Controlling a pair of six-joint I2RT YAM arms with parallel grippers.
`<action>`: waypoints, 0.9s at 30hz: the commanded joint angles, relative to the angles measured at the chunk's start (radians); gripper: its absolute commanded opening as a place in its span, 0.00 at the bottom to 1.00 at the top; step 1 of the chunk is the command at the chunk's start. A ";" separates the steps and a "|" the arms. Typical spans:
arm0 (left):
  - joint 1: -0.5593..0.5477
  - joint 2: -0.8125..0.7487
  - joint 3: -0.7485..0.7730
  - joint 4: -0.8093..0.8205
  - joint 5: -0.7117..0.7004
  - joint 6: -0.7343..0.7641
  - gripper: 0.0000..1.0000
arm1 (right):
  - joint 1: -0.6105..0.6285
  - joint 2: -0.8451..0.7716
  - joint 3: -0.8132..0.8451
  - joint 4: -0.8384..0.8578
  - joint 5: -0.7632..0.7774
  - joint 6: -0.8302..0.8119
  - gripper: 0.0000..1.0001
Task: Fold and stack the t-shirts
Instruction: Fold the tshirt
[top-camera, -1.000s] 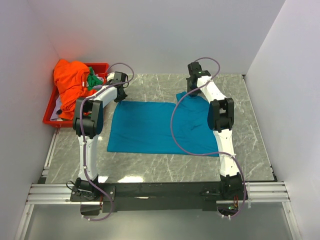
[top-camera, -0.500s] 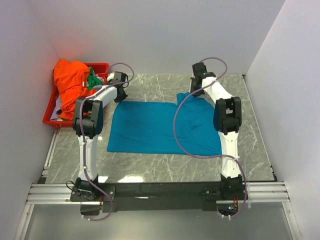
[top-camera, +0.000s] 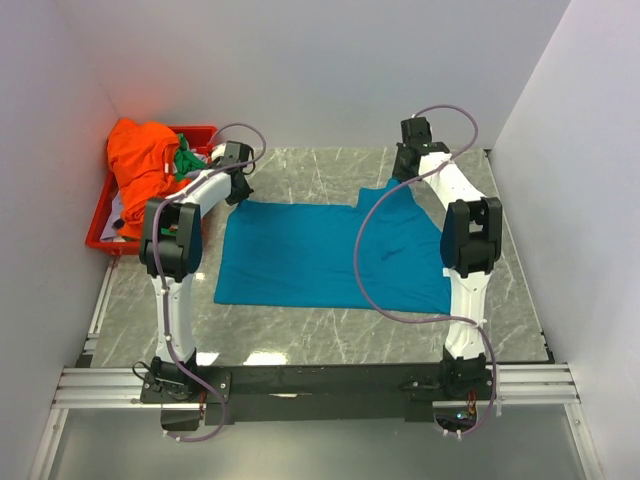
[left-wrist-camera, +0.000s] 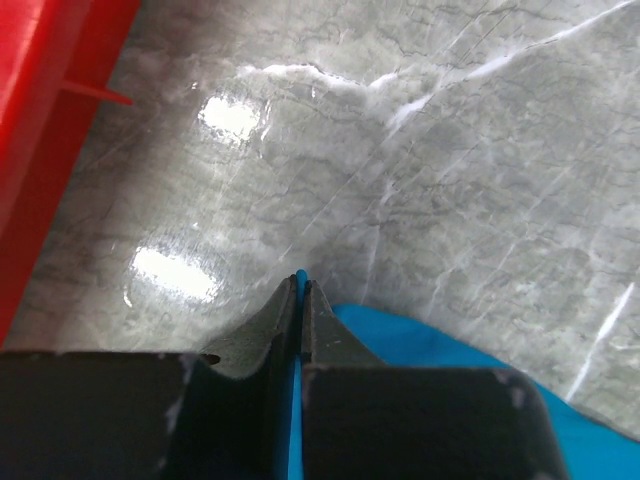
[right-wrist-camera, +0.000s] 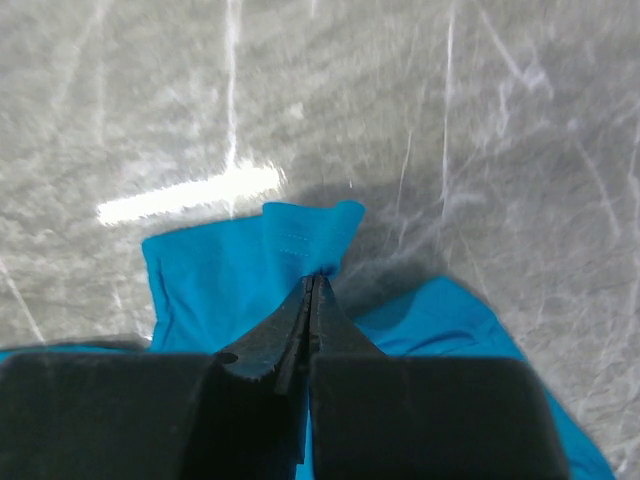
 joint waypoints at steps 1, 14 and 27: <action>-0.002 -0.073 -0.010 -0.002 -0.002 0.006 0.01 | 0.002 -0.077 -0.052 0.032 0.018 0.027 0.00; -0.002 -0.153 -0.061 -0.017 -0.040 0.012 0.01 | -0.018 -0.279 -0.314 0.074 0.094 0.098 0.00; -0.020 -0.301 -0.200 -0.029 -0.066 -0.018 0.01 | -0.029 -0.578 -0.641 0.101 0.126 0.145 0.00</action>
